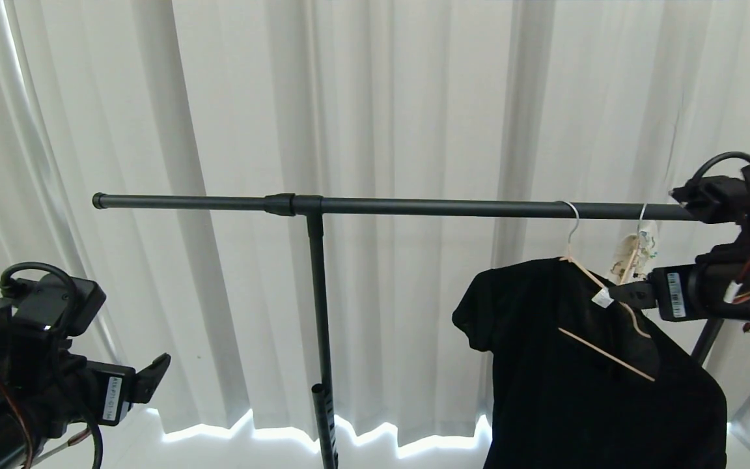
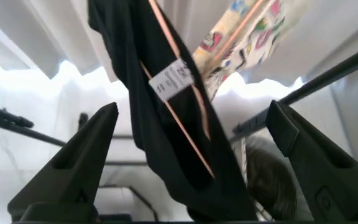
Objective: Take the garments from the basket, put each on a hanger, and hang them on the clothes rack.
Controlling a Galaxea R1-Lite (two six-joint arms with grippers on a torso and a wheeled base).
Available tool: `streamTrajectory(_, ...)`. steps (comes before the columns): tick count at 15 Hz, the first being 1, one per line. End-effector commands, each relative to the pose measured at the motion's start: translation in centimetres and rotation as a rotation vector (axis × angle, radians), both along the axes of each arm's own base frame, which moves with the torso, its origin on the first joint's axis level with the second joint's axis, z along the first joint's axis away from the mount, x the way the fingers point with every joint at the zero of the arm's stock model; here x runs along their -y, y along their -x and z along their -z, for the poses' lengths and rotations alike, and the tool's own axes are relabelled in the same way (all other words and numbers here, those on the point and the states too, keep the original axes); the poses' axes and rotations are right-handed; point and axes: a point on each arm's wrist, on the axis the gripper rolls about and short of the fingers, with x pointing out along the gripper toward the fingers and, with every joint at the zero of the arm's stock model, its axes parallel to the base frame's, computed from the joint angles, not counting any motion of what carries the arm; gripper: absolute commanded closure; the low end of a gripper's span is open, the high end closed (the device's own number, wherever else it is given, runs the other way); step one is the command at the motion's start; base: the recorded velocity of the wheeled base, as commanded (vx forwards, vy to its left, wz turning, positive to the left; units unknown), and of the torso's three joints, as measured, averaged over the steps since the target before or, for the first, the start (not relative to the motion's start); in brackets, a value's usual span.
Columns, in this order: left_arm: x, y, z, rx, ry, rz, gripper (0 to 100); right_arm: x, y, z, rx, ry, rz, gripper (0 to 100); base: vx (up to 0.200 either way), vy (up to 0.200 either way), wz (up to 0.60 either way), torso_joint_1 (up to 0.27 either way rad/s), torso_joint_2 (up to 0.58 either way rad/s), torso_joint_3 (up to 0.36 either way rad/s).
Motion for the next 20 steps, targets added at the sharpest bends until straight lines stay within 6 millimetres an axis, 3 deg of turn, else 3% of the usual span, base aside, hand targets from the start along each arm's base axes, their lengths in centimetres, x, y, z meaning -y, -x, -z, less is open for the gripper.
streamTrajectory(1, -0.4, -0.2, -0.3, 0.024, 0.002, -0.029, 0, 2.5, 4.3, -2.2, 0.125, 0.033, -0.033, 0, -0.200, 0.000, 0.00, 0.012, 0.00, 0.002)
streamTrajectory(4, -0.7, -0.3, -0.5, 0.046, 0.003, -0.048, 0, 4.4, 5.7, -1.5, 0.134, 0.134, -0.016, 0, -0.200, 0.000, 0.00, 0.007, 0.00, -0.001)
streamTrajectory(9, -0.8, -0.2, -0.6, 0.054, 0.002, -0.049, 0, 5.0, 6.0, -1.1, 0.128, 0.161, 0.015, 0, -0.200, 0.000, 0.00, -0.003, 0.00, 0.003)
streamTrajectory(14, -1.5, 0.2, -0.8, 0.073, 0.006, -0.096, 0, 7.8, 6.8, -0.7, 0.113, 0.241, 0.177, 0, 0.000, 0.000, 0.00, 0.000, 0.00, 0.000)
streamTrajectory(15, -2.2, 1.0, -0.9, 0.092, 0.007, -0.138, 0, 8.4, 8.1, 0.0, 0.116, 0.241, 0.210, 0, 0.000, 0.000, 0.00, 0.000, 0.00, 0.000)
streamTrajectory(17, -3.2, 4.8, -0.6, 0.177, 0.007, -0.229, 0, 9.0, 12.2, 2.4, 0.200, 0.218, 0.249, 0, 0.000, 0.000, 0.00, 0.000, 0.00, 0.000)
streamTrajectory(20, -2.9, 12.4, 3.1, 0.334, -0.031, -0.296, 0, 9.7, 19.0, 8.7, 0.405, 0.204, 0.275, 0, 0.000, 0.000, 0.00, 0.000, 0.00, 0.000)
